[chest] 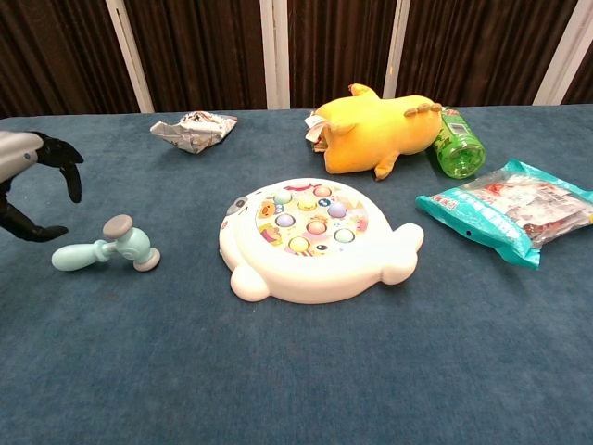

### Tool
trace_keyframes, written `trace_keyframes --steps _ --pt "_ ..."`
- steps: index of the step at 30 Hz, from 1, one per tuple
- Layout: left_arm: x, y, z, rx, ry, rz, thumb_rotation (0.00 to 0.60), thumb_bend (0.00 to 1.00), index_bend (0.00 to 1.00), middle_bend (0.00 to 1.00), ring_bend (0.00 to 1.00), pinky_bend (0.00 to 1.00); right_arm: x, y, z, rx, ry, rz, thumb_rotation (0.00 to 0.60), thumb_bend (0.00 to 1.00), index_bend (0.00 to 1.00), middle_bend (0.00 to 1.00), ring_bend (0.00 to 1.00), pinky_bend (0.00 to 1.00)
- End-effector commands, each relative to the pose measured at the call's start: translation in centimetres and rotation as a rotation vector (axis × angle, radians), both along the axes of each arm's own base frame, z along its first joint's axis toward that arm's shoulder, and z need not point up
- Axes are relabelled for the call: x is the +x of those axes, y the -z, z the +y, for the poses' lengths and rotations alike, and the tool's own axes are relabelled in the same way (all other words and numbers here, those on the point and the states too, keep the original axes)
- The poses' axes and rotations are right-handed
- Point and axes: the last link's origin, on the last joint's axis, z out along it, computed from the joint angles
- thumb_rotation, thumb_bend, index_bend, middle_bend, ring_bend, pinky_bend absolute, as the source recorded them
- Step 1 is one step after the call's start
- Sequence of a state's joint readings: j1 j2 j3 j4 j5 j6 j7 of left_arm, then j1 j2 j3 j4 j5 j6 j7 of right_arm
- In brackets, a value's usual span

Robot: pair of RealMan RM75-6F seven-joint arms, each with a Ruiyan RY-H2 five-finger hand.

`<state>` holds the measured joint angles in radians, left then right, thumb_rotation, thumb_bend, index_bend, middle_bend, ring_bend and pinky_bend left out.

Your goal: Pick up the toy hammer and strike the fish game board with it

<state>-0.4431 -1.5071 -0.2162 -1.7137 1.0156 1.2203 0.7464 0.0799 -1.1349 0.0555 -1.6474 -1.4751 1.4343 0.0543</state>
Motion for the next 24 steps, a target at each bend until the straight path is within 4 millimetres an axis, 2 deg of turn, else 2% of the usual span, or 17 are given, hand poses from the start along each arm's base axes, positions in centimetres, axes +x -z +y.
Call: trace_keyframes --steps 1,6,24 --pt "0.3 1.2 0.2 -0.019 -0.009 0.007 0.6 0.31 0.46 0.13 0.04 0.14 0.0 0.0 0.0 0.0 0.0 -0.001 0.6 0.19 0.0 0.0 0.0 0.0" --pt "0.4 1.8 0.3 -0.027 -0.018 0.011 0.6 0.34 0.47 0.14 0.04 0.14 0.0 0.0 0.0 0.004 0.004 -0.005 0.6 0.19 0.0 0.0 0.0 0.0" --pt "0.7 3.6 0.6 -0.046 -0.054 0.006 0.6 0.35 0.48 0.14 0.04 0.14 0.0 0.0 0.0 0.008 0.002 -0.01 0.6 0.19 0.0 0.0 0.0 0.0"
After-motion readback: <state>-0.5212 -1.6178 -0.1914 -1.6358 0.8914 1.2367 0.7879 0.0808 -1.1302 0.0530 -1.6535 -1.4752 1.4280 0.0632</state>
